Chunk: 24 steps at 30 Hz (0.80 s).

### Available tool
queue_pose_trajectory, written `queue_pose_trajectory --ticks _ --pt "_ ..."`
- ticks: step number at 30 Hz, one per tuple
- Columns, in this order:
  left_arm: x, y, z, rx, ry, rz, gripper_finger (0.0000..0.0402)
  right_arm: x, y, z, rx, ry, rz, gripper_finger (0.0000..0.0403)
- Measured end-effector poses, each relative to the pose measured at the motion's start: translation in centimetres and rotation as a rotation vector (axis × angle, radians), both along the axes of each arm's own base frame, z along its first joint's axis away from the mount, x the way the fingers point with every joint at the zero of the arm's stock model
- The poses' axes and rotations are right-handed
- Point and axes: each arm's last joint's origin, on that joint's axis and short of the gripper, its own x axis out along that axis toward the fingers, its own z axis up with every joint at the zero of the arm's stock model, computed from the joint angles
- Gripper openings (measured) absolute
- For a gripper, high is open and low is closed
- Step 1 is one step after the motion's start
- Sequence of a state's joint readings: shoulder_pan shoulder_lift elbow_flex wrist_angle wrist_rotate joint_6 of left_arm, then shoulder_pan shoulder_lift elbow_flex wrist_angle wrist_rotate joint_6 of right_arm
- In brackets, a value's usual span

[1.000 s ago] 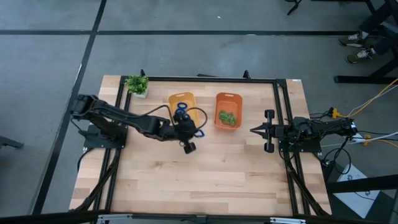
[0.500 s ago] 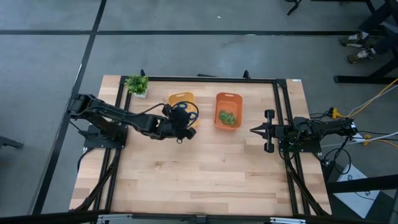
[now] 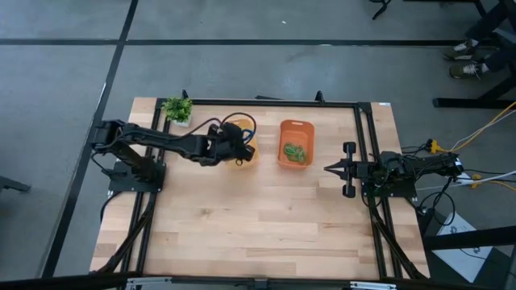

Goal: Sort spring keychains
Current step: Put the blue spring keychain into the yellow bin

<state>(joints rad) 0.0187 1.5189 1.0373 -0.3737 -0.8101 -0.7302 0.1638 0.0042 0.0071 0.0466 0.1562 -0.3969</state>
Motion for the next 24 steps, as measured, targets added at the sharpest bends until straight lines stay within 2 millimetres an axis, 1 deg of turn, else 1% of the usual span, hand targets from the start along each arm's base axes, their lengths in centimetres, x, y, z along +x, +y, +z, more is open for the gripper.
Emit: queue_pose_trajectory --ticks 6,10,20,24 --pt "0.0 1.3 -1.2 -0.047 0.061 0.016 0.0016 0.0 0.0 0.0 0.0 0.001 0.0 0.0016" --pt "0.5 1.7 -2.2 -0.07 0.085 0.019 0.0016 0.0 0.0 0.0 0.0 0.001 0.0 0.0016" --pt "1.4 1.9 -5.0 -0.083 0.173 0.026 0.0016 0.0 0.0 0.0 0.0 0.001 0.0 0.0016" --pt "1.6 2.0 -5.6 -0.112 0.187 0.011 0.0025 0.0 0.0 0.0 -0.001 0.001 0.0 0.0016"
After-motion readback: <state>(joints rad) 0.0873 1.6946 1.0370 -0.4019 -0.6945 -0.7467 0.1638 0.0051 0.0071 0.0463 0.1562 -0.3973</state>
